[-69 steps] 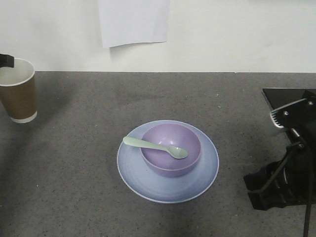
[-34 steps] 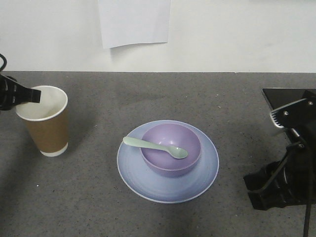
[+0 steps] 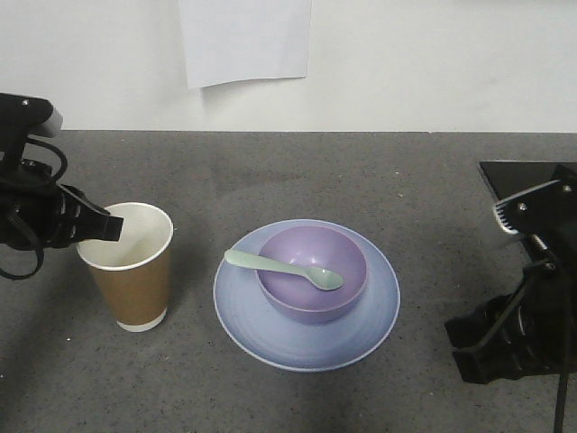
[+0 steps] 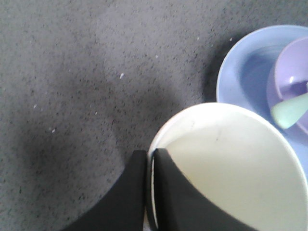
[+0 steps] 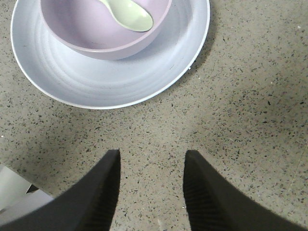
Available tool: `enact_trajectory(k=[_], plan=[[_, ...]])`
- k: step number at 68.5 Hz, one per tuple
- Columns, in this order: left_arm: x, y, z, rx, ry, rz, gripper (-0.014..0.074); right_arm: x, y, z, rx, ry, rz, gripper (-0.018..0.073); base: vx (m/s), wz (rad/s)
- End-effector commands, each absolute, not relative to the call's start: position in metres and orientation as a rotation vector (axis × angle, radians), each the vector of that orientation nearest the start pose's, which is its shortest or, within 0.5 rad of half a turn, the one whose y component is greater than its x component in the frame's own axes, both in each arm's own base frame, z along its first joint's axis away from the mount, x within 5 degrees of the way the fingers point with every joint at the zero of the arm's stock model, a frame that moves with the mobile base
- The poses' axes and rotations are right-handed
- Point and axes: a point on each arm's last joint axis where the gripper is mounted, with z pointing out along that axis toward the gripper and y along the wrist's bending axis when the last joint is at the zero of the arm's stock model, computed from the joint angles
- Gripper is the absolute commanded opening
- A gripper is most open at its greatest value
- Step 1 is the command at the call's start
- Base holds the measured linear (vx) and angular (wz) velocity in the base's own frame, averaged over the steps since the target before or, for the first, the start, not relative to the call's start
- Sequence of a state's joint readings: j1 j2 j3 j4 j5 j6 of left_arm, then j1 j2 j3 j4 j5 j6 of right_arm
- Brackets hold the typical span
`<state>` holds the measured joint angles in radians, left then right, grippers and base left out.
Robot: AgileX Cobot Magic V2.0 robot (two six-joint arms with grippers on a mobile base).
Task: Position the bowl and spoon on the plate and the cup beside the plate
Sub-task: 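Grip the cup rim with the left gripper and slide it toward the plate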
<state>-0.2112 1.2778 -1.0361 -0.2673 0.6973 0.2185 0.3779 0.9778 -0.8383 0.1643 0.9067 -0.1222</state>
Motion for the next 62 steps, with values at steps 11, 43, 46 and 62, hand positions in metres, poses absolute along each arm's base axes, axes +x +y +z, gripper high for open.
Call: enact_trajectory(k=[11,43,46,62], plan=[[0.271,-0.075,0.329,0.304,2.280,-0.312,-0.0008,0.164,0.077,0.326,-0.541,2.398,0.312,0.0302,0.00,0.00],[0.285,-0.079,0.316,0.272,2.291,-0.325,-0.0008,0.163,0.077,0.326,-0.541,2.399,0.312,0.0302,0.00,0.00],[0.284,-0.079,0.316,0.274,2.297,-0.327,-0.0008,0.163,0.077,0.326,-0.541,2.399,0.312,0.0302,0.00,0.00],[0.284,-0.079,0.317,0.275,2.295,-0.327,0.0031,0.163,0.077,0.326,-0.541,2.399,0.312,0.0302,0.00,0.00]])
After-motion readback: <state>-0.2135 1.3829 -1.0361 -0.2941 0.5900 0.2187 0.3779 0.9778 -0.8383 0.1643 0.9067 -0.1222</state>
